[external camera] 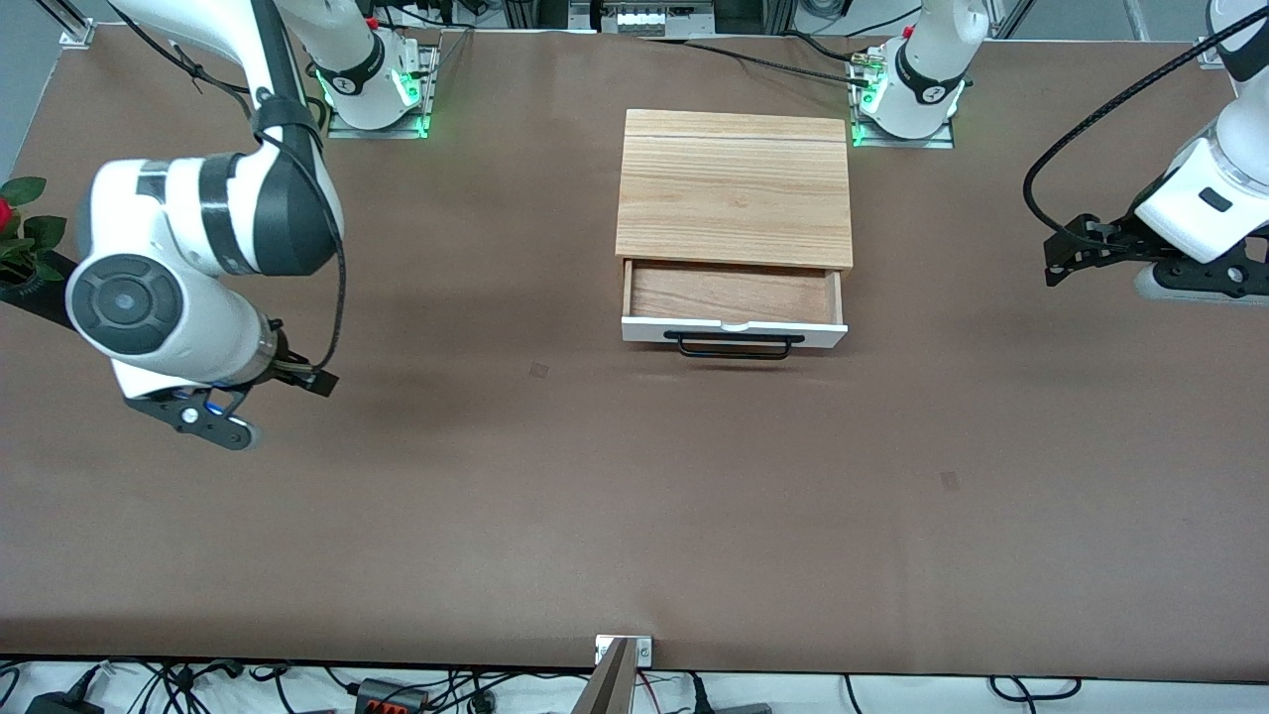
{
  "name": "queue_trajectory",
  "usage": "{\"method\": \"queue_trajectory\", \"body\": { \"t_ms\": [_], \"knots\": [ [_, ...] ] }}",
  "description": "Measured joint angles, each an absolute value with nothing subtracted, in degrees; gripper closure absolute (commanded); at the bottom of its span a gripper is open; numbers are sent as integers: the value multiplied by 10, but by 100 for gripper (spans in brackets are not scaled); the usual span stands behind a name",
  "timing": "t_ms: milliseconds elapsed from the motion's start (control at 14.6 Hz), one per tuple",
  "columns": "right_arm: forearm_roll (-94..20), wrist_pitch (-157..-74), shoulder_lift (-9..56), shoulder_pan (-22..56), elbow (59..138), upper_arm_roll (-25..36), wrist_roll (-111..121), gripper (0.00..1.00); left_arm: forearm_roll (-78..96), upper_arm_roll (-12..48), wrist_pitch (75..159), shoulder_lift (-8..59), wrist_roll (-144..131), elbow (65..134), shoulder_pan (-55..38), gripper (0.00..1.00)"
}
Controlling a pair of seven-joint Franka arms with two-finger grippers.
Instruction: Pull top drawer with both arms simultaneously
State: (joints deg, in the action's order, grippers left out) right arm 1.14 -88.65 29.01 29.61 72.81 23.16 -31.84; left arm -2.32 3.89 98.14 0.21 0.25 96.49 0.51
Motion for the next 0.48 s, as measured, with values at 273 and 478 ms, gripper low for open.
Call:
{"method": "queue_trajectory", "body": {
  "t_ms": [273, 478],
  "knots": [
    [4, -862, 259, 264, 728, 236, -230, 0, -23, 38, 988, 1, 2, 965, 5, 0],
    [-28, -853, 248, 231, 728, 236, -183, 0, -22, 39, 991, -3, -5, 963, 5, 0]
  ]
}}
